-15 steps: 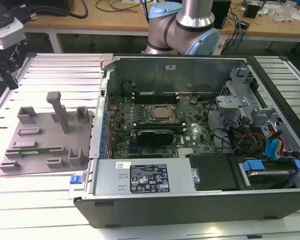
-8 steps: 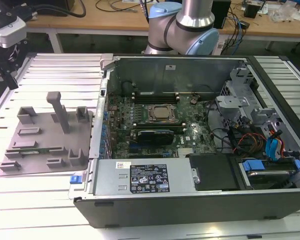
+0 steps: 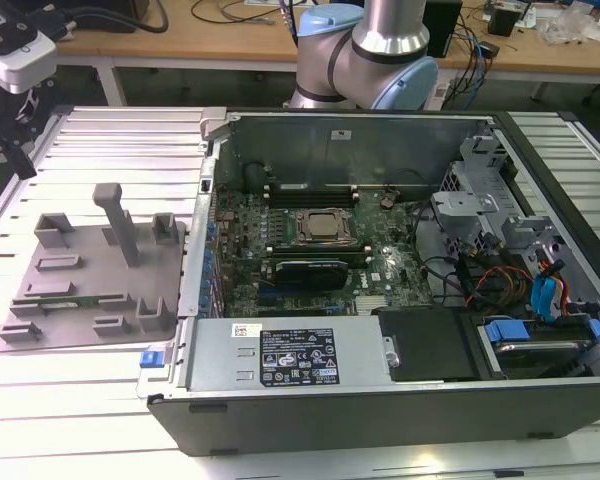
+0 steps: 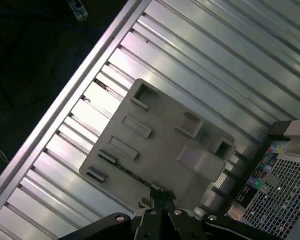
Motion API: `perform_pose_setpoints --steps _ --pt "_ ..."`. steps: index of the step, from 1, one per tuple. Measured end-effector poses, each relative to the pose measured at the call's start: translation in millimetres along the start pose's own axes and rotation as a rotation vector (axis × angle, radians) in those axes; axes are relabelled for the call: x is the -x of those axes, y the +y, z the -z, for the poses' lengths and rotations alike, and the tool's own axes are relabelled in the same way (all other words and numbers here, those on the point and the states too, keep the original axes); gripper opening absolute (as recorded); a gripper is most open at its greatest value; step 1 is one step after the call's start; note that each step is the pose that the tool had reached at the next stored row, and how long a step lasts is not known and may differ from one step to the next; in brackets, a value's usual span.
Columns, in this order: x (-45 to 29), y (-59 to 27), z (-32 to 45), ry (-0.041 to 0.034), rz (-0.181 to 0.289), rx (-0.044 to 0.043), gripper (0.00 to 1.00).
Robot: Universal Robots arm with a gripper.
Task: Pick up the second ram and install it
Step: 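Pick up the second ram and move it above second insertion slot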
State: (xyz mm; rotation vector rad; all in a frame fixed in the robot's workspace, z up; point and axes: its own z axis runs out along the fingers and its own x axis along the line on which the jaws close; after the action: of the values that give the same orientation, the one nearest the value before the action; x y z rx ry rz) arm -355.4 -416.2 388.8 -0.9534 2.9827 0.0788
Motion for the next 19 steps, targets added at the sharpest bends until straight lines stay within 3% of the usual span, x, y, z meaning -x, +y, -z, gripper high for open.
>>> perform_pose_setpoints --steps 19 --pt "0.0 0.0 0.0 0.008 0.176 0.0043 0.08"
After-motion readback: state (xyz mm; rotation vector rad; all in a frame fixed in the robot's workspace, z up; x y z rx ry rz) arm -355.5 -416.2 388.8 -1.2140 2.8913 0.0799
